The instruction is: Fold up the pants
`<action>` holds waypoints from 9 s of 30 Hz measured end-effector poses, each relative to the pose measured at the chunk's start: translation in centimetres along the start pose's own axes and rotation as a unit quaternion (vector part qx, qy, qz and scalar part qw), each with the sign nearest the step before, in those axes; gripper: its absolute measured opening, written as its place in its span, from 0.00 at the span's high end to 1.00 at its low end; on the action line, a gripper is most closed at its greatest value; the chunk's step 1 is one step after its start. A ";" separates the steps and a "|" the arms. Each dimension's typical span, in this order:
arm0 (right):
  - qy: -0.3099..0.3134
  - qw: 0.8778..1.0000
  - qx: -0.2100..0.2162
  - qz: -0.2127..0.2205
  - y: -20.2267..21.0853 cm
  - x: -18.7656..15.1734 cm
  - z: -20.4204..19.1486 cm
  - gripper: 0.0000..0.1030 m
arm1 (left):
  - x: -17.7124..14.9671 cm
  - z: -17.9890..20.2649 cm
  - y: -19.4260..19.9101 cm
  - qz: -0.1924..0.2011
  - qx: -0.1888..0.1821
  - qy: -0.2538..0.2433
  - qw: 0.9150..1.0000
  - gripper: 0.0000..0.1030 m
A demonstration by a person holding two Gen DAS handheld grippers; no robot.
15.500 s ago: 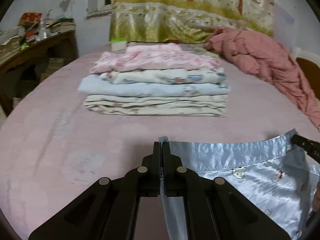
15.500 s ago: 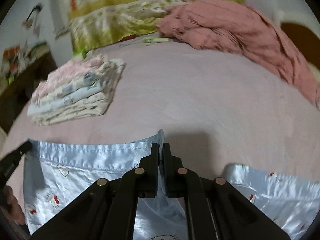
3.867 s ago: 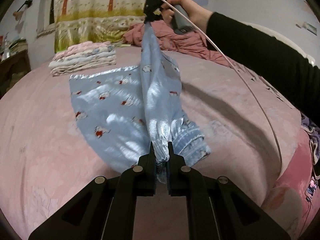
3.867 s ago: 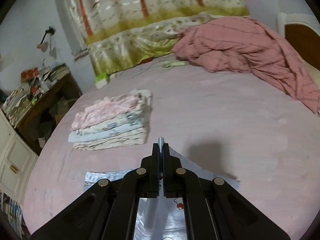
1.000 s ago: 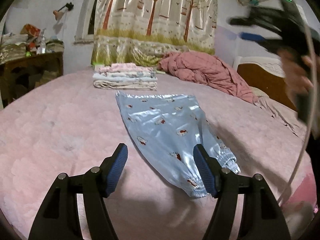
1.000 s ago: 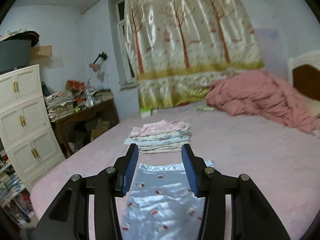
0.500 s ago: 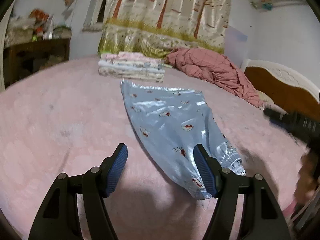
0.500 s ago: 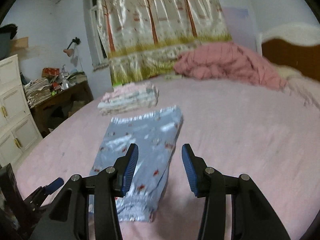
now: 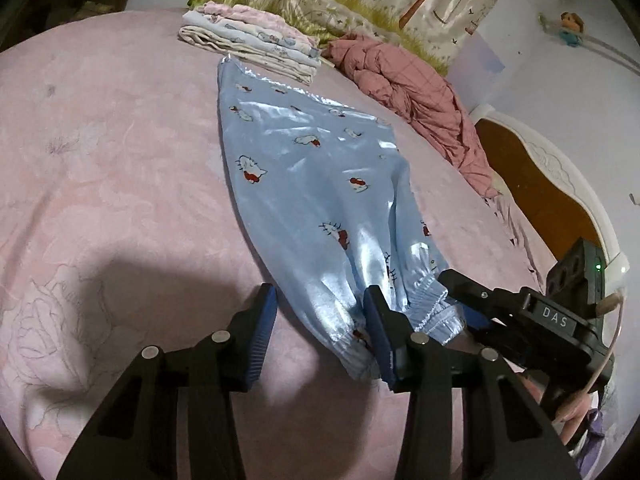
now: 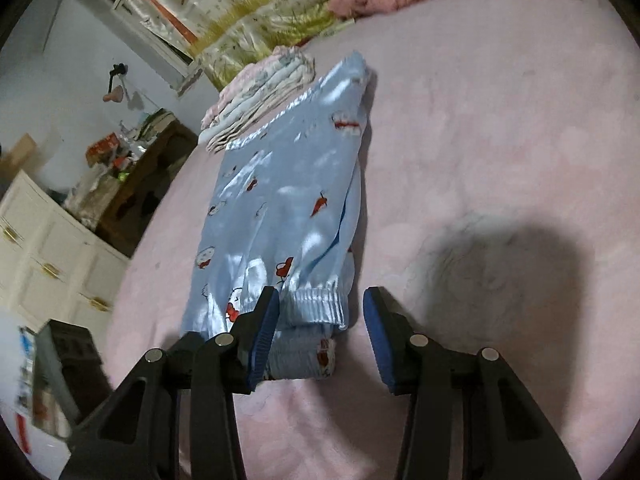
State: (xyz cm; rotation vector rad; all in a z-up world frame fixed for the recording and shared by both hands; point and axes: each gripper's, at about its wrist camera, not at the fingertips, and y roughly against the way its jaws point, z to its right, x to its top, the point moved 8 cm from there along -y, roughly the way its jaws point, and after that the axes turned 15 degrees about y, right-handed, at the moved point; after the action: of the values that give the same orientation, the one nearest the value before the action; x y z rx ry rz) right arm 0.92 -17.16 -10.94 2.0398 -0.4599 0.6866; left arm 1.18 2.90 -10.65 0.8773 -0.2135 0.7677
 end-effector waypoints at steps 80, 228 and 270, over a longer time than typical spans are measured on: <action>0.127 0.930 -0.344 0.013 13.6 8.9 -0.2 0.01 | 6.6 5.7 7.2 0.217 0.130 -0.168 0.953 0.05; -0.007 0.991 0.122 -0.048 -17.7 23.2 14.1 0.71 | 25.5 -3.0 -19.2 -0.136 -0.077 0.021 0.988 0.80; 0.153 0.985 0.079 0.024 -1.1 14.9 4.4 0.95 | 14.3 1.0 -4.1 -0.075 -0.069 -0.126 0.987 0.95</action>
State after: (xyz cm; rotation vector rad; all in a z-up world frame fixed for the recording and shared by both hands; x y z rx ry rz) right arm 14.35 -21.21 -4.25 2.0274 -0.2831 1.0757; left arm 14.40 7.91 -5.83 0.8463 -0.4145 0.4942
